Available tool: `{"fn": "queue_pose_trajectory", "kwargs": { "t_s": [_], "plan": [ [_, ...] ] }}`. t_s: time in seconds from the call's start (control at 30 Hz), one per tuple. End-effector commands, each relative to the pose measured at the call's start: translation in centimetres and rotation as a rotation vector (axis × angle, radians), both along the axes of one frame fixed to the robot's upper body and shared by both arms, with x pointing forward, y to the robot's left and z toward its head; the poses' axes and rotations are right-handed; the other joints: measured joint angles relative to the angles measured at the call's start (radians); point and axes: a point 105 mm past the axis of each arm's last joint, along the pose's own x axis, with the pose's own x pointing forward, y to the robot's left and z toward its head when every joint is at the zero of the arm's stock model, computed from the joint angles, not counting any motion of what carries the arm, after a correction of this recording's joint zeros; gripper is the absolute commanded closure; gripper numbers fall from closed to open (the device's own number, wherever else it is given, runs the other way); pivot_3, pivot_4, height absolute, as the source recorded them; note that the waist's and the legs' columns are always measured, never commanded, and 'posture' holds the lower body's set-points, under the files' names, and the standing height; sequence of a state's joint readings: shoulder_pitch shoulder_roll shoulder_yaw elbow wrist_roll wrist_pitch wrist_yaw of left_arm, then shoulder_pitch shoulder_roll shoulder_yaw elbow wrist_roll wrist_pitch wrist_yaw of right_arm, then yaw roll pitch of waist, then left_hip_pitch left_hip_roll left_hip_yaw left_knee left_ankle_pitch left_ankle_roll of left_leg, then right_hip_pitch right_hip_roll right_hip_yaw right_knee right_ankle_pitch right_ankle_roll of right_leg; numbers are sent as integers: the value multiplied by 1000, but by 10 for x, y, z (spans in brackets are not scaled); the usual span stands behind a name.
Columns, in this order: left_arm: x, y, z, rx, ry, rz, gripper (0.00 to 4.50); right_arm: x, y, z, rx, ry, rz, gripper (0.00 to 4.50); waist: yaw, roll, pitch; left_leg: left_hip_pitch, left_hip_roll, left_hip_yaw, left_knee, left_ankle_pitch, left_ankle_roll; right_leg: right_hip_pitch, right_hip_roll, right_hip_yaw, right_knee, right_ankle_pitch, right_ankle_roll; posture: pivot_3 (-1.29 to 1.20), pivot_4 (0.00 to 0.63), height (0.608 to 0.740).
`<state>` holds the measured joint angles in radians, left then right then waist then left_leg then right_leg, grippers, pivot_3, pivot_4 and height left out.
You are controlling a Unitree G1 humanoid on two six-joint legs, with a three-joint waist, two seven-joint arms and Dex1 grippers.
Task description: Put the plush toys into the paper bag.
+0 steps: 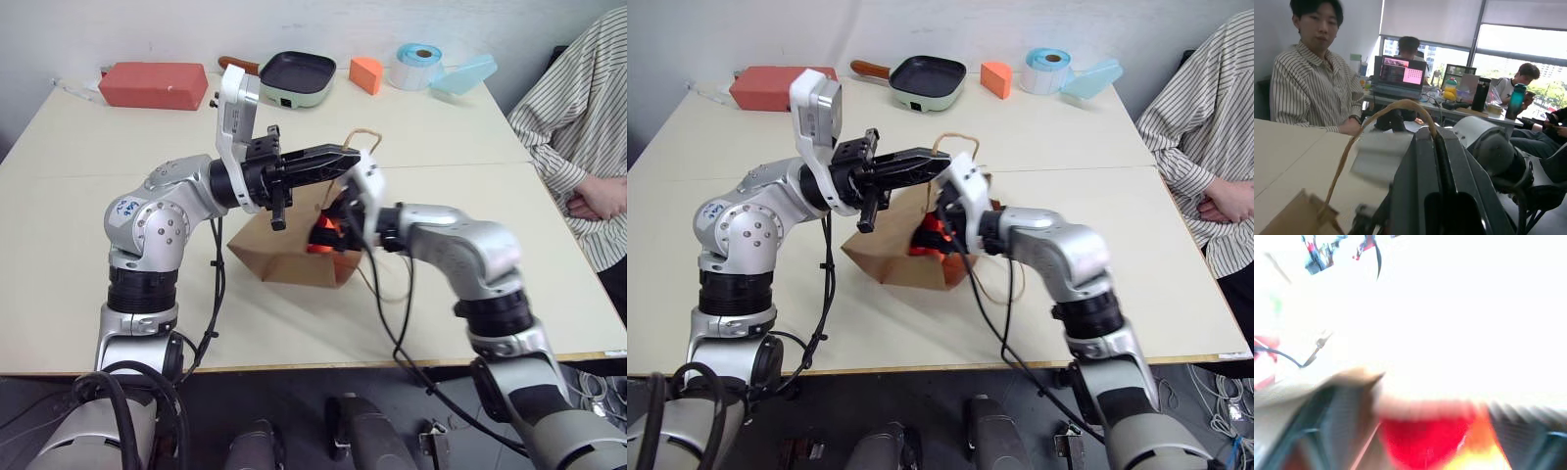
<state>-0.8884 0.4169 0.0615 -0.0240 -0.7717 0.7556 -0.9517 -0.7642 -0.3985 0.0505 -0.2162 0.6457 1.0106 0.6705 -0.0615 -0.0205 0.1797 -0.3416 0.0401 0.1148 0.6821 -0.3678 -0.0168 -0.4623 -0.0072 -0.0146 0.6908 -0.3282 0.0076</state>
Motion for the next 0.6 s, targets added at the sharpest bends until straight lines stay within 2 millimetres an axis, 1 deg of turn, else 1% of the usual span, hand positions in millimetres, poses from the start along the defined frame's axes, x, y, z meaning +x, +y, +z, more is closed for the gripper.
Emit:
{"fn": "queue_pose_trajectory", "kwargs": {
  "t_s": [0.03,0.07,0.13,0.2,0.23,0.3,0.33,0.37,0.43,0.6],
  "plan": [
    [-4,5,11,-15,-58,21,4500,-25,-30,16,46,-18,-25,700,4,0,0,0,0,0,0,0,0,0,0,0,0,0,0,0,150,740],
    [-4,6,11,-16,-57,23,4500,-29,-49,13,49,6,-85,700,6,0,0,-1,0,0,0,0,0,0,0,0,-1,0,0,0,150,740],
    [-4,6,11,-15,-55,23,4500,-36,-70,8,59,45,-158,700,11,0,0,-1,0,-1,0,0,0,0,0,-1,-1,0,0,0,150,740],
    [-3,5,10,-12,-54,20,4500,-44,-93,-3,109,131,-249,700,12,0,0,-2,0,-1,0,0,0,0,0,-1,-2,0,0,0,150,740],
    [-3,4,10,-10,-56,18,4500,-47,-103,-10,143,182,-301,700,10,0,0,-2,0,-1,0,0,1,0,0,-1,-1,0,0,0,150,740],
    [-2,3,10,-10,-58,16,4500,-52,-114,-23,169,255,-371,700,6,0,0,-1,0,-1,0,0,0,1,0,0,-1,0,0,0,150,740],
    [-1,2,11,-14,-59,12,4500,-58,-121,-38,150,309,-420,700,8,0,0,-1,0,0,0,0,0,0,0,0,0,0,0,0,150,740],
    [-1,1,12,-16,-58,10,4500,-63,-125,-49,133,345,-452,700,8,0,0,0,0,0,-1,0,0,1,0,0,0,0,0,0,150,740],
    [0,0,12,-18,-59,6,4500,-79,-123,-69,164,442,-458,700,11,0,0,0,-1,0,-1,0,0,0,1,1,0,0,0,0,150,740],
    [7,-2,14,-26,-62,20,4500,-110,-106,-90,245,613,-388,700,5,0,0,1,-1,1,-1,0,0,1,1,3,0,0,0,0,150,740]
  ]
}}
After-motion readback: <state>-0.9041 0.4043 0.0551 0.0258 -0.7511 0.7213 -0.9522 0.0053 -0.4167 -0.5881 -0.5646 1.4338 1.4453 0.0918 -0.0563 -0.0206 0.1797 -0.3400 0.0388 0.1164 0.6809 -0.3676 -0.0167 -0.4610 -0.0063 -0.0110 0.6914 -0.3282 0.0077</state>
